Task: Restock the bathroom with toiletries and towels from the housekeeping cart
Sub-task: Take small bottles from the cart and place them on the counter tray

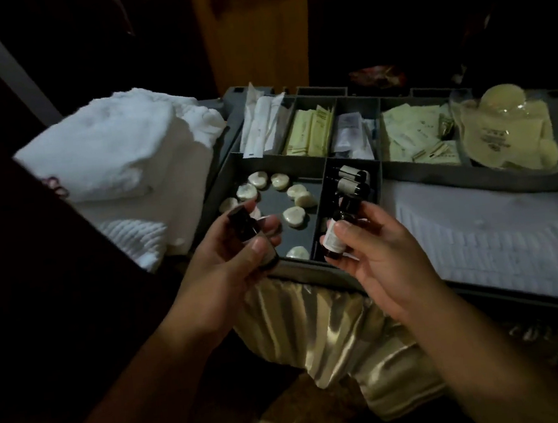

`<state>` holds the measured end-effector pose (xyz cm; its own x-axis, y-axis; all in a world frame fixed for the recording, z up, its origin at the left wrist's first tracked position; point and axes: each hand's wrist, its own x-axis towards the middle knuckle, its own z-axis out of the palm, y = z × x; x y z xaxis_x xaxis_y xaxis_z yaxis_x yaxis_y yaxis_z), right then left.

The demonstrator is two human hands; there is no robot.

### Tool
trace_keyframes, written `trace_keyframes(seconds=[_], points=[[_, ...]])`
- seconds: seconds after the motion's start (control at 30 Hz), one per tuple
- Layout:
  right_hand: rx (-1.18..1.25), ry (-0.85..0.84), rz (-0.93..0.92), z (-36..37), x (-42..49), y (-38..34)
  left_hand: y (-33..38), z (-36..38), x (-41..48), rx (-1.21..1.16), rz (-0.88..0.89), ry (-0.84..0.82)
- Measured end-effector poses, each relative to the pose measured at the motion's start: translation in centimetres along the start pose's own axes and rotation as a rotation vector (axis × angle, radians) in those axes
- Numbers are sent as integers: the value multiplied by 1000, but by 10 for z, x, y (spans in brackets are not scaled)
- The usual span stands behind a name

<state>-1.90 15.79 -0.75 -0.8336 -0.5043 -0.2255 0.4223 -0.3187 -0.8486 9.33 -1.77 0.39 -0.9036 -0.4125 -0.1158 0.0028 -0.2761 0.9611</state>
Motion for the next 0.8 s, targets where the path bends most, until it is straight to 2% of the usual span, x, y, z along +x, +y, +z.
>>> trace_keyframes(seconds=[0.23,0.37,0.57,0.8], points=[[-9,-83,-23,58,-65,21,21,-39,-97,46,85,-66],[-32,-167,-11,92,-115,43,33,-70,-180,48,140,9],[-131,-360,60,151,-185,86,46,-123,-303,78,218,202],[-167,-629,204,247,-272,144,64,-190,-442,36,289,532]])
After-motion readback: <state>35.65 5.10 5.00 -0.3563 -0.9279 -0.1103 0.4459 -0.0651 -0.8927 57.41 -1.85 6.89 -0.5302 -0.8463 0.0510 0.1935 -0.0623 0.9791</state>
